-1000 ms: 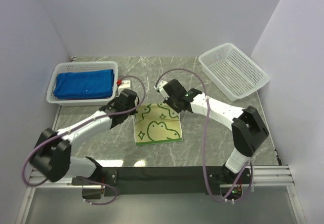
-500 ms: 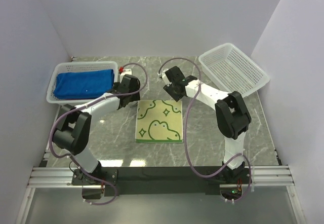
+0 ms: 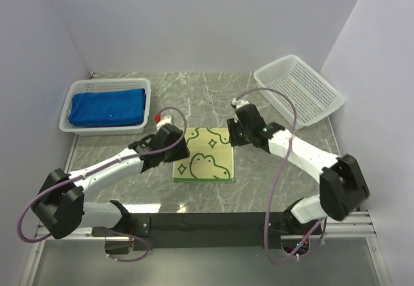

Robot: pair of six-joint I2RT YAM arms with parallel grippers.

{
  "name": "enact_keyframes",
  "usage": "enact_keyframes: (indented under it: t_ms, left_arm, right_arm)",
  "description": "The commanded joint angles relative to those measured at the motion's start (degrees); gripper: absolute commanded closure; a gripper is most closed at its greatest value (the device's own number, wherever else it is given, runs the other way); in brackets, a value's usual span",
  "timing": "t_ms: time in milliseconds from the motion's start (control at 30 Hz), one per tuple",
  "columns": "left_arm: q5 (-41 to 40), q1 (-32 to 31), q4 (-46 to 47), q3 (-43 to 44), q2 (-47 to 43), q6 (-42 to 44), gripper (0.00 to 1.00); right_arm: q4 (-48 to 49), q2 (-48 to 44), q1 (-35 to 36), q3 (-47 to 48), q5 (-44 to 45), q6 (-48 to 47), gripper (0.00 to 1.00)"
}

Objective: Fold and stack the towels
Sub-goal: Fold the towel

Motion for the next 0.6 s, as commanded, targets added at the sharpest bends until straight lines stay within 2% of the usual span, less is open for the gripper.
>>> enact_keyframes:
  t_ms: [0, 233, 433, 567]
  left_arm:
    - [4.95, -2.63, 4.01, -4.79, -1.14, -10.16, 0.41]
    - [3.37, -7.73, 10.95, -9.28, 1.67, -23.70, 0.47]
    - [3.19, -12.65, 12.98, -9.11, 9.13, -34.49, 0.47]
    - [4.43, -18.52, 13.69, -7.10, 14.23, -39.00, 0.45]
  right_arm:
    - [9.20, -6.14, 0.32, -9.71, -6.86, 11.18, 0.52]
    - [11.50, -13.79, 0.15, -16.42, -8.27, 12.42, 0.52]
    - [11.32, -18.28, -0.47, -19.23, -5.20, 12.34, 0.51]
    - [10.18, -19.95, -2.66, -19.50, -4.93, 11.02, 0.51]
